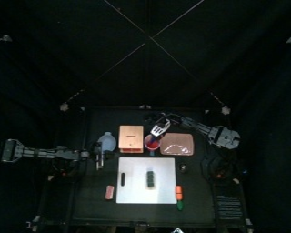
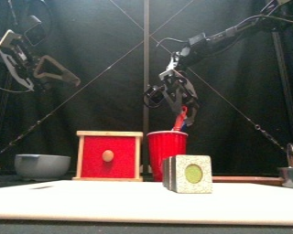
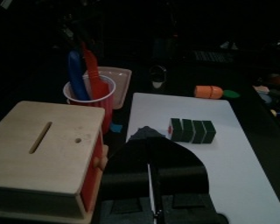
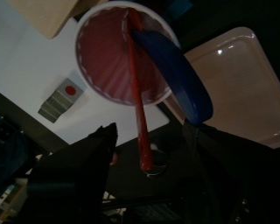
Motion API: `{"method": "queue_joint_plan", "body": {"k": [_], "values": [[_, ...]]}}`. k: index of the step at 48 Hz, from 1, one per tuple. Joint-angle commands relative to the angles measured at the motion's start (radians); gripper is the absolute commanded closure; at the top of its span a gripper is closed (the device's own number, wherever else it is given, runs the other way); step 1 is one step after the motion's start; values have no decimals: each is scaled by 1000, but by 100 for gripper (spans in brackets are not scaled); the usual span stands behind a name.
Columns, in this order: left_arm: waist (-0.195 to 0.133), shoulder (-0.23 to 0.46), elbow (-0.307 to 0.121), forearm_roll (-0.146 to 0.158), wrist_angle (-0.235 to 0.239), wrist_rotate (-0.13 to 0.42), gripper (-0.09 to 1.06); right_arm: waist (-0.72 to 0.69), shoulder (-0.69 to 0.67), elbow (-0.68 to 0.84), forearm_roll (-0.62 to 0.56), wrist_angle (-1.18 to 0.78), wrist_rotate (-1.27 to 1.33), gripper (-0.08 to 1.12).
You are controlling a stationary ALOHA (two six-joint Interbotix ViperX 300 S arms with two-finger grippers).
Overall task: Place sushi on board then cut the sushi with the knife then place the pieces on the plate
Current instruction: Pick knife at handle with right hand
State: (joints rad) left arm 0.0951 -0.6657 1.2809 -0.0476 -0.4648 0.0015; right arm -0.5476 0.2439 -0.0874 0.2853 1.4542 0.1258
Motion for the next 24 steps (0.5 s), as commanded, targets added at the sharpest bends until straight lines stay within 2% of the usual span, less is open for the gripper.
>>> {"method": "queue_joint_plan", "body": {"k": [1, 5, 24], "values": [[3, 0, -12, -3, -5, 0, 99, 5, -21, -21, 5, 0, 2, 17], [3, 2, -11, -3, -6, -2, 99, 5, -17, -21, 6, 0, 3, 22], [3, 0, -9, -3, -5, -3, 99, 5, -20, -18, 48, 31, 8, 66]]}}
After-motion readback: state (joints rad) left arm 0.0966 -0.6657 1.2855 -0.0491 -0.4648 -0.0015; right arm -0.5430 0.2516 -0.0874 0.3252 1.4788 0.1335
